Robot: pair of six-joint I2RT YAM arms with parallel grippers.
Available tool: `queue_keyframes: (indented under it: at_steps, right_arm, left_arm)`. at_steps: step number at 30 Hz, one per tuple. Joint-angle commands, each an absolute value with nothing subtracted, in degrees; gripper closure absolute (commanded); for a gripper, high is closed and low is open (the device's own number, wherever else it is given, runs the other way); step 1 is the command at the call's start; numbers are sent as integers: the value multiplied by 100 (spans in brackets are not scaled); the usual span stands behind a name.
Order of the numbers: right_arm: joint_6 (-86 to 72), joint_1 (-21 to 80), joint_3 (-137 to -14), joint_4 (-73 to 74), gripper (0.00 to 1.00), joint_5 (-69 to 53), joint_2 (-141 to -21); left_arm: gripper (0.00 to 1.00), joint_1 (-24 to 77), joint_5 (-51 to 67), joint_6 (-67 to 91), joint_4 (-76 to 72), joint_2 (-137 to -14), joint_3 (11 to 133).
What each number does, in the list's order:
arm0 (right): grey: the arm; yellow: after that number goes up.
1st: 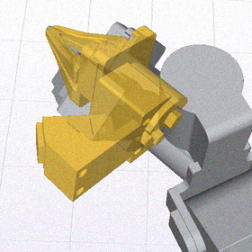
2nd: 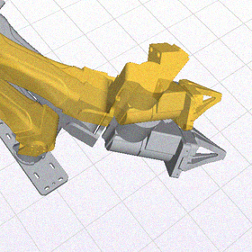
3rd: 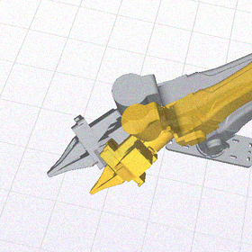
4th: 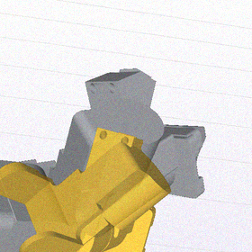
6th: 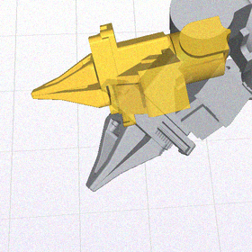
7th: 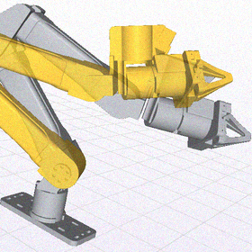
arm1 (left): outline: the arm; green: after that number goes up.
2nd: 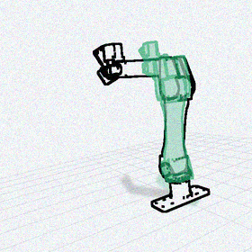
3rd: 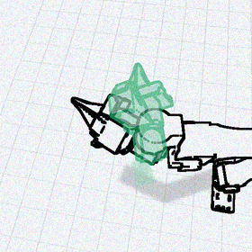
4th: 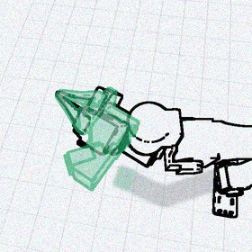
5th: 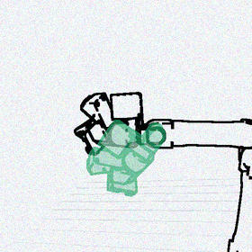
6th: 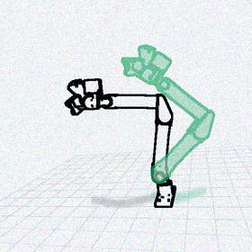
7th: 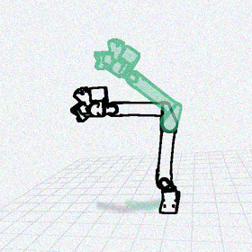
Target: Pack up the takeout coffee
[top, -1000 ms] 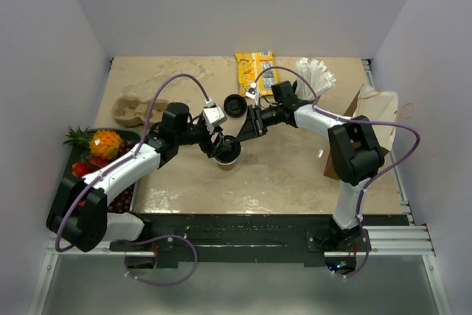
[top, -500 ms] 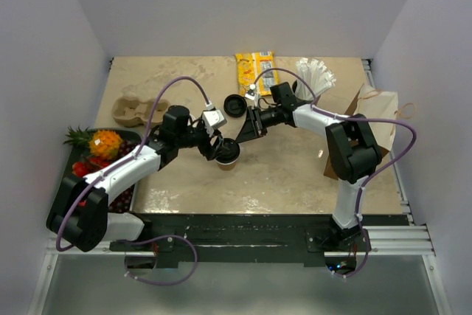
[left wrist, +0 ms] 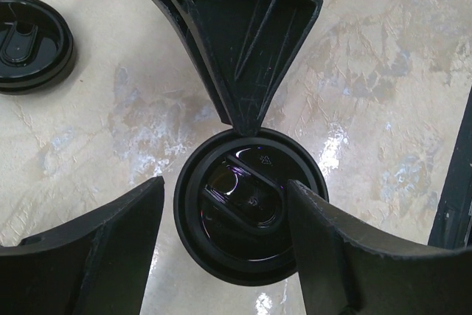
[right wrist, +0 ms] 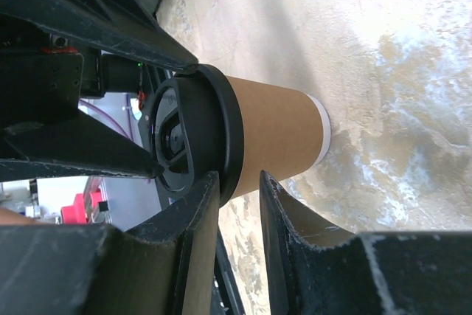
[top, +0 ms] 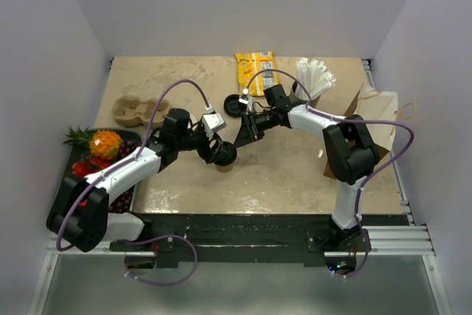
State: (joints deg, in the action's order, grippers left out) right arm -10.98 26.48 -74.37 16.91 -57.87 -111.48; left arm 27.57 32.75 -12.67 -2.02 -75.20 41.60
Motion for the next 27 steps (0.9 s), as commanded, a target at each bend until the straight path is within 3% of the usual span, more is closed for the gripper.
queue_keyframes:
  at_steps: [1,8,18,27]
  right_arm:
    - [-870,2716,-7682,1819,68,-5660,-11013]
    - [-730,2646,-7831,2083,66,-5817,-10960]
    - [-589,2645,-7840,2127,49,-6179,-10854]
    - [-676,2839,-7822,2013,47,-6152,-10890]
  left_arm:
    - [28,2795,3287,-1362,-378,-7339,4070]
    - [29,2795,3278,-1371,-431,-7348,3990]
    - [28,2795,3349,-1283,-510,-7304,3938]
    - [27,2585,3726,-993,-18,-6988,4420]
